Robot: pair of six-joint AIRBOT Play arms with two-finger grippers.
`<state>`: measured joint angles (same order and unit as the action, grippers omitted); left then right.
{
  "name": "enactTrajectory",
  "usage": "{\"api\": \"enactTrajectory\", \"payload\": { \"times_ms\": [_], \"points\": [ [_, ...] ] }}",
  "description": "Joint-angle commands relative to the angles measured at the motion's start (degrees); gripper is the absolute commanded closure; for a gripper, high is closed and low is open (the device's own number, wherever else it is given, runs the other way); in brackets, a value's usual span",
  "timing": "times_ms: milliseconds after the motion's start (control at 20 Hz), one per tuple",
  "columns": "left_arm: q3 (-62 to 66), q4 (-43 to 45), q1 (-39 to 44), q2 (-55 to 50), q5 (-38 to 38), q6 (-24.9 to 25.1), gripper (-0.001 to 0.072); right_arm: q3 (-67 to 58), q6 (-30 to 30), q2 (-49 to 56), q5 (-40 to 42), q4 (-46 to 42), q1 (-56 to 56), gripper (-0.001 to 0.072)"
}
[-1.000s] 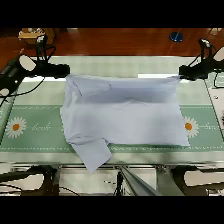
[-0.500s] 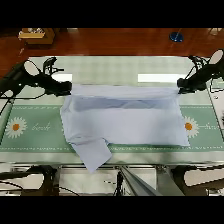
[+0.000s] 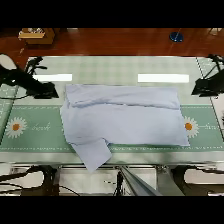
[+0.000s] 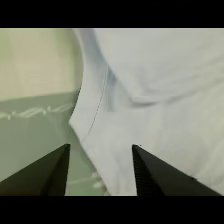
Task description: Fold the shirts.
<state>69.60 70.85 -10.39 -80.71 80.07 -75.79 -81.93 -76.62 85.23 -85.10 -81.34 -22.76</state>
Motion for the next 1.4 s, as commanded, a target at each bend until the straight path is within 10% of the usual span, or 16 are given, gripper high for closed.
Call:
{"api": "enactTrajectory", "payload": {
  "times_ms": [0, 850, 1350],
  "points": [
    [-11.13, -7.58, -9.18, 7.26, 6.6, 4.92, 0.0167, 7.3, 1.42, -6.14, -0.15, 6.19, -9.07, 0.0199],
    [-46.05, -16.92, -15.39, 16.31, -1.22, 12.31, 0.0086, 17.07, 3.87, -7.96, 2.69, 15.06, -16.28, 0.0187],
    [-46.07, -19.3, 3.65, 15.17, -11.61, 8.83, 0.0104, 17.07, 3.85, -10.08, 2.08, 14.78, -16.31, 0.0187]
  ]
}}
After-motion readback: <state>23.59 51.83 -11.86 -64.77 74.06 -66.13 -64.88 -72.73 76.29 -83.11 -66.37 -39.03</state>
